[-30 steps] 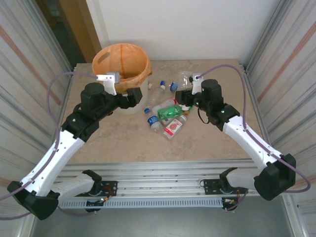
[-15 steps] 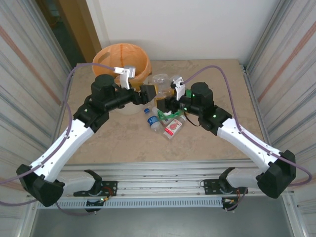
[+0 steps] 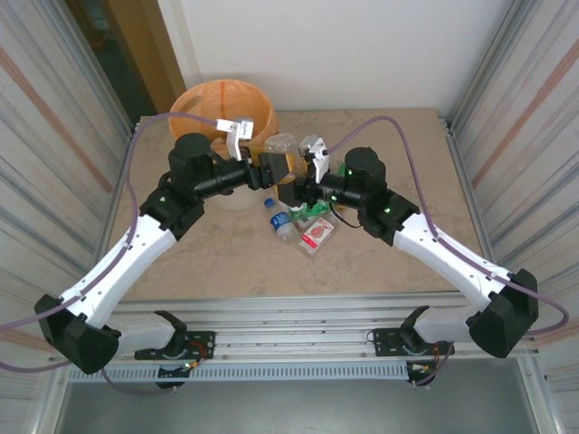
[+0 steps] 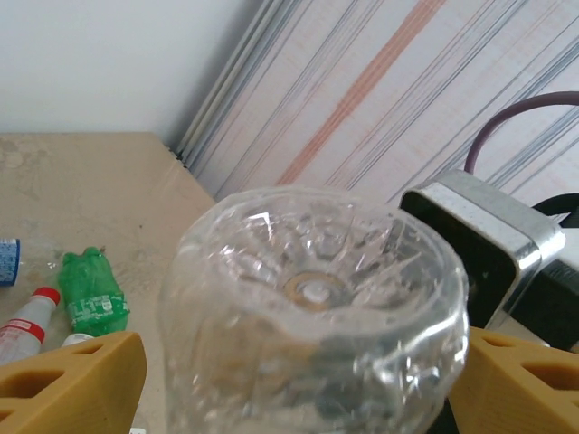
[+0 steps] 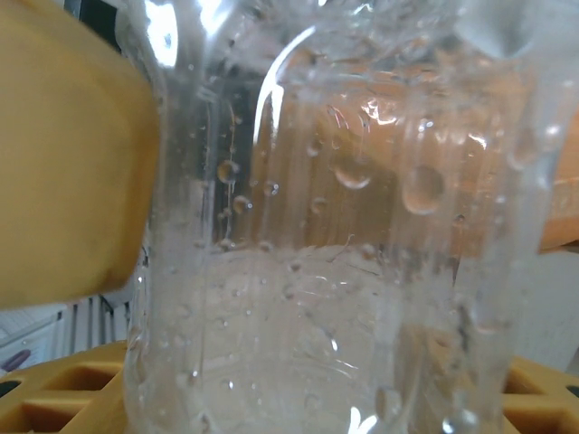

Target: Put the plastic bottles in the bin

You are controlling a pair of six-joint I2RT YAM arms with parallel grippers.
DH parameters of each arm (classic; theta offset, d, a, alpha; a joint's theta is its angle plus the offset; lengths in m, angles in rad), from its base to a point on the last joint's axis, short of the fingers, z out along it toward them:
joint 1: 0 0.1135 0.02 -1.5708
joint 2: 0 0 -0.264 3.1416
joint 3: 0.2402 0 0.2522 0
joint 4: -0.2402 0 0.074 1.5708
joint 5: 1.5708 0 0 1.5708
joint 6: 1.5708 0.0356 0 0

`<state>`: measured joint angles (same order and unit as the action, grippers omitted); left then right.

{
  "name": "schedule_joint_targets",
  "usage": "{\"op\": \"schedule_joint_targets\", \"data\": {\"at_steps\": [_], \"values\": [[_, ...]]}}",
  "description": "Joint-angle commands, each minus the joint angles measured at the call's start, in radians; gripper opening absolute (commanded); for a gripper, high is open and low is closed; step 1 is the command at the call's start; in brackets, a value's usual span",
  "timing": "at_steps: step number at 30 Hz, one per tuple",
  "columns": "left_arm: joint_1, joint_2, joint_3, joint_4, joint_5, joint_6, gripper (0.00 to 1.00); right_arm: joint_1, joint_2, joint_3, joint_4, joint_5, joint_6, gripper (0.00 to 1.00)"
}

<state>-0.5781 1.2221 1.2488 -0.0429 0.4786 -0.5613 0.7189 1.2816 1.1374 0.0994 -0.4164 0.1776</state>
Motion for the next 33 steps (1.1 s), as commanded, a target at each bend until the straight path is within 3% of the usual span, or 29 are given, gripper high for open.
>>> {"op": "schedule_joint_targets", "data": {"at_steps": [1, 6, 13, 15, 18, 20, 25, 33], "values": [[-0.009, 0.01, 0.004, 0.05, 0.038, -0.018, 0.81, 0.012, 0.011, 0.048, 0.032, -0.029, -0.007, 0.35], [-0.012, 0.018, 0.001, 0.051, 0.037, -0.02, 0.7, 0.019, 0.016, 0.056, 0.034, -0.033, -0.007, 0.35], [-0.015, 0.023, 0.001, 0.046, 0.038, -0.022, 0.42, 0.021, 0.016, 0.059, 0.03, -0.006, -0.007, 0.36], [-0.015, 0.021, 0.004, 0.041, 0.033, -0.017, 0.37, 0.022, 0.016, 0.061, 0.02, 0.003, -0.007, 0.42], [-0.015, 0.01, 0.016, 0.011, -0.001, 0.008, 0.32, 0.021, 0.01, 0.061, -0.004, 0.027, -0.009, 0.6], [-0.015, 0.003, 0.029, -0.014, -0.039, 0.035, 0.28, 0.022, 0.0, 0.055, -0.026, 0.049, -0.009, 0.77], [-0.005, 0.007, 0.109, -0.126, -0.148, 0.133, 0.25, 0.022, -0.041, 0.03, -0.074, 0.102, -0.004, 0.99], [0.075, 0.057, 0.273, -0.204, -0.223, 0.242, 0.24, 0.021, -0.171, -0.061, -0.134, 0.289, 0.046, 0.98]]}}
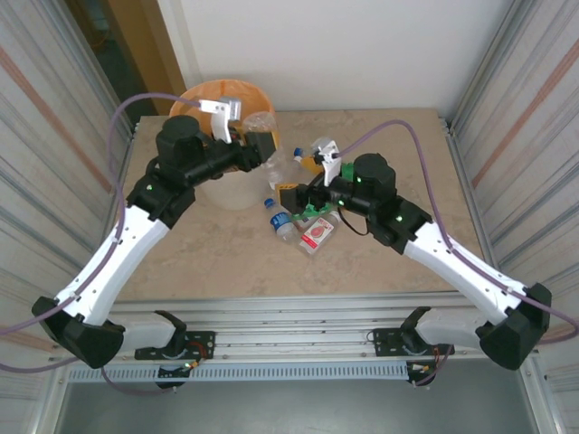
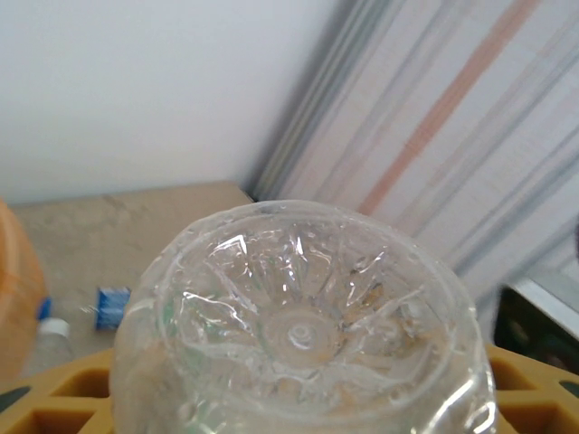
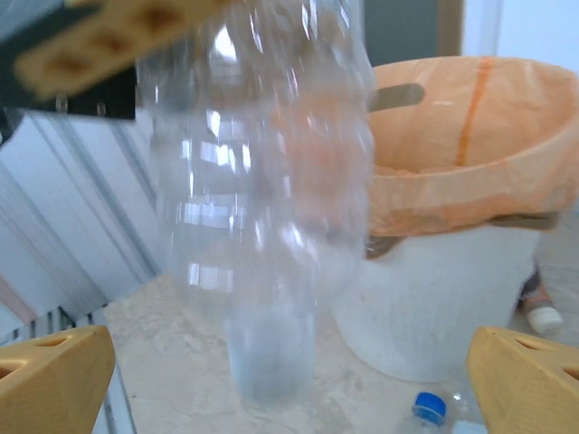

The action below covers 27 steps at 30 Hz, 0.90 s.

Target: Put the plastic bottles in the bin

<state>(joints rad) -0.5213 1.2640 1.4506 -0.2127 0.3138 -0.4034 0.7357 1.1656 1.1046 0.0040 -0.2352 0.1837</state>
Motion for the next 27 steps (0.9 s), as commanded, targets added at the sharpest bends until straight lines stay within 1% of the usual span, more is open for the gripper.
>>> {"op": "schedule_joint_targets", "data": {"at_steps": [1, 8, 12, 14, 18, 21, 24, 27], "values": [[0.024, 0.026, 0.102, -0.049, -0.087, 0.112, 0.23, 0.004, -0.074, -0.042, -0.051, 0.147, 0.05, 0.98], [0.067, 0.117, 0.272, -0.101, -0.295, 0.273, 0.23, 0.005, -0.142, -0.067, -0.184, 0.419, 0.131, 0.98], [0.088, 0.213, 0.385, -0.143, -0.428, 0.364, 0.23, 0.001, -0.12, -0.028, -0.323, 0.602, 0.21, 0.98], [0.1, 0.265, 0.442, -0.173, -0.48, 0.399, 0.23, -0.005, -0.101, -0.005, -0.385, 0.657, 0.242, 0.98], [0.128, 0.37, 0.563, -0.252, -0.543, 0.437, 0.24, -0.031, -0.076, 0.009, -0.461, 0.688, 0.302, 0.98], [0.133, 0.443, 0.634, -0.301, -0.574, 0.469, 0.24, -0.064, -0.064, 0.017, -0.511, 0.698, 0.353, 0.98], [0.136, 0.502, 0.684, -0.346, -0.592, 0.482, 0.25, -0.113, -0.059, 0.018, -0.553, 0.666, 0.404, 0.98], [0.138, 0.541, 0.694, -0.371, -0.595, 0.479, 0.26, -0.16, -0.052, 0.021, -0.59, 0.624, 0.446, 0.98]]}}
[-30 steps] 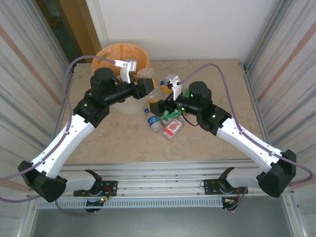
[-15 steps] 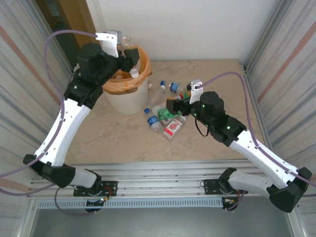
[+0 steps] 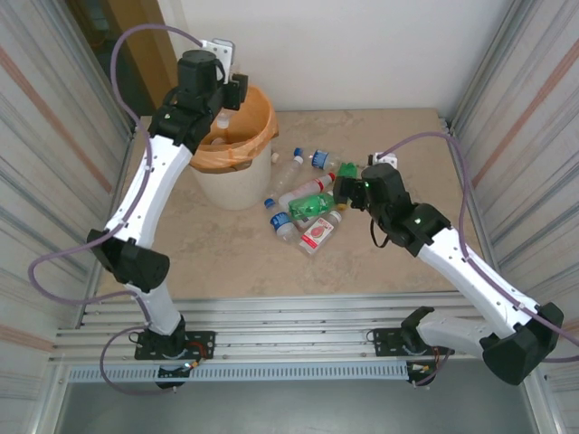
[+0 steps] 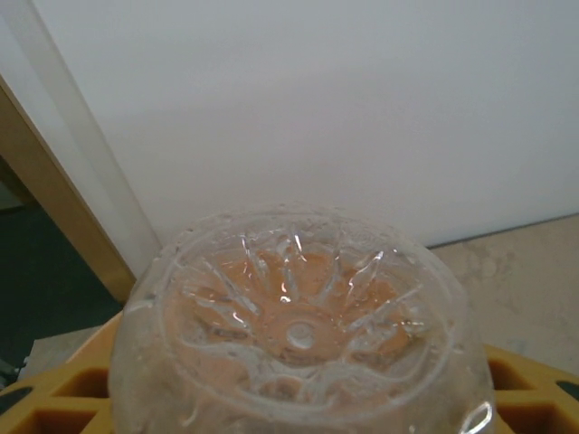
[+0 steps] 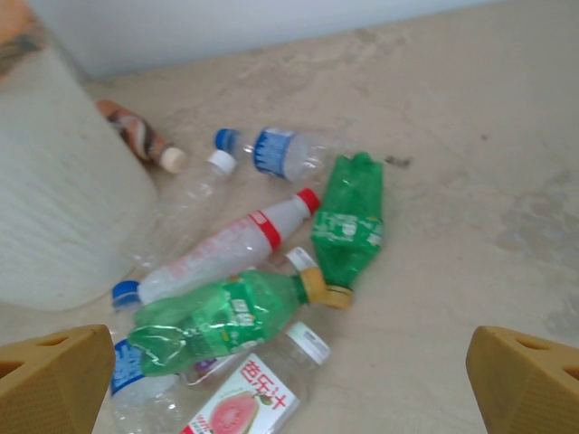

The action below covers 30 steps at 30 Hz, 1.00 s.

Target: Put the plastic bottles in the bin

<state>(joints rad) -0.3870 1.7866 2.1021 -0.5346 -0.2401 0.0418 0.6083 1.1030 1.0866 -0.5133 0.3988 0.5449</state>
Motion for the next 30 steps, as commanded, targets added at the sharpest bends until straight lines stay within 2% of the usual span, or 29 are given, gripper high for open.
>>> {"op": "schedule_joint_targets", "data": {"at_steps": [1, 8, 13, 17, 24, 30], "values": [[0.004, 0.026, 0.041, -0.053, -0.043, 0.03, 0.26, -0.043, 0.013, 0.039, -0.082, -0.021, 0.09, 0.98], [0.01, 0.085, 0.022, -0.09, -0.066, 0.0, 0.28, -0.105, 0.036, 0.038, -0.137, -0.085, 0.114, 0.98], [0.02, 0.105, -0.002, -0.107, -0.069, -0.021, 0.33, -0.133, 0.053, 0.027, -0.152, -0.129, 0.125, 0.98], [0.03, 0.113, -0.023, -0.12, -0.07, -0.034, 0.44, -0.142, 0.073, 0.026, -0.159, -0.15, 0.125, 0.98], [0.036, 0.109, -0.033, -0.14, -0.044, -0.058, 0.75, -0.146, 0.116, 0.032, -0.165, -0.169, 0.138, 0.98], [0.036, 0.09, -0.02, -0.151, -0.025, -0.075, 0.9, -0.147, 0.133, 0.024, -0.159, -0.187, 0.174, 0.98]]}}
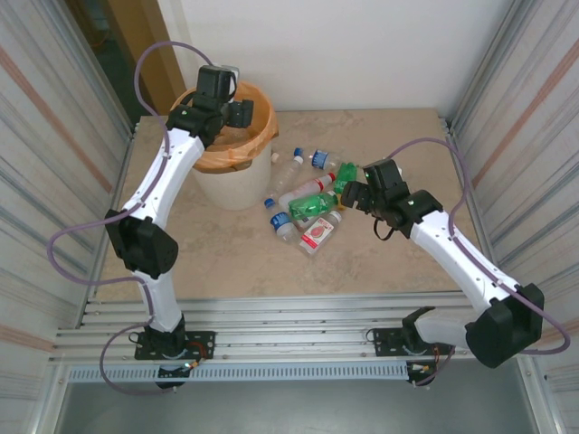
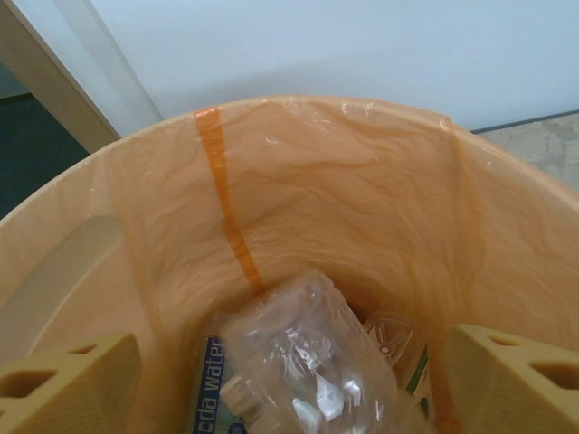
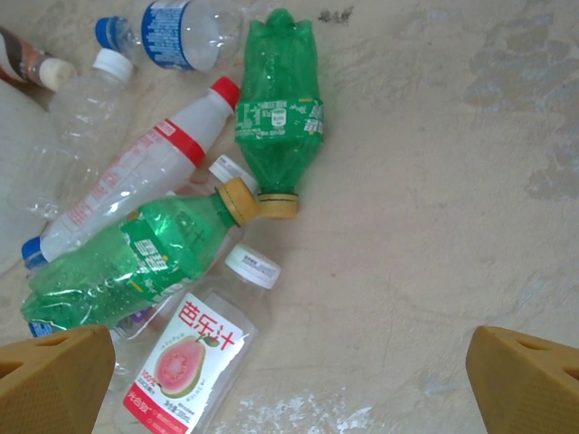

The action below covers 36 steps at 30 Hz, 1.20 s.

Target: Put the plastic bottles in the bin

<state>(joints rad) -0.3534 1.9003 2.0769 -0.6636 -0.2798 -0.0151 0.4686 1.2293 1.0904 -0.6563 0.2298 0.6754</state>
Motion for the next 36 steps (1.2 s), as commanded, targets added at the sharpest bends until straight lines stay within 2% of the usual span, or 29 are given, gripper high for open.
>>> {"op": "schedule_joint_targets", "data": {"at_steps": [1, 5, 10, 15, 23, 29, 36], "values": [[0.002, -0.028, 0.01, -0.025, 0.021, -0.021, 0.92, -0.007, 0.012, 0.02, -0.014, -0.021, 0.051, 0.98], [0.002, -0.055, 0.019, -0.034, 0.051, -0.039, 0.99, -0.006, 0.024, 0.019, -0.016, -0.027, 0.068, 0.98], [-0.004, -0.114, -0.004, -0.03, 0.102, -0.068, 0.99, -0.01, 0.034, 0.016, -0.014, -0.01, 0.068, 0.98], [-0.046, -0.19, -0.043, -0.019, 0.114, -0.056, 0.99, -0.024, 0.039, 0.013, -0.017, -0.019, 0.072, 0.98], [-0.164, -0.357, -0.219, 0.071, 0.098, -0.02, 0.99, -0.069, 0.037, 0.001, -0.02, -0.023, 0.078, 0.98], [-0.273, -0.419, -0.314, 0.118, 0.07, 0.03, 0.99, -0.106, 0.026, -0.012, -0.026, -0.03, 0.074, 0.98], [-0.383, -0.461, -0.456, 0.224, 0.119, 0.095, 0.99, -0.146, 0.006, -0.029, -0.037, -0.029, 0.07, 0.98]]}}
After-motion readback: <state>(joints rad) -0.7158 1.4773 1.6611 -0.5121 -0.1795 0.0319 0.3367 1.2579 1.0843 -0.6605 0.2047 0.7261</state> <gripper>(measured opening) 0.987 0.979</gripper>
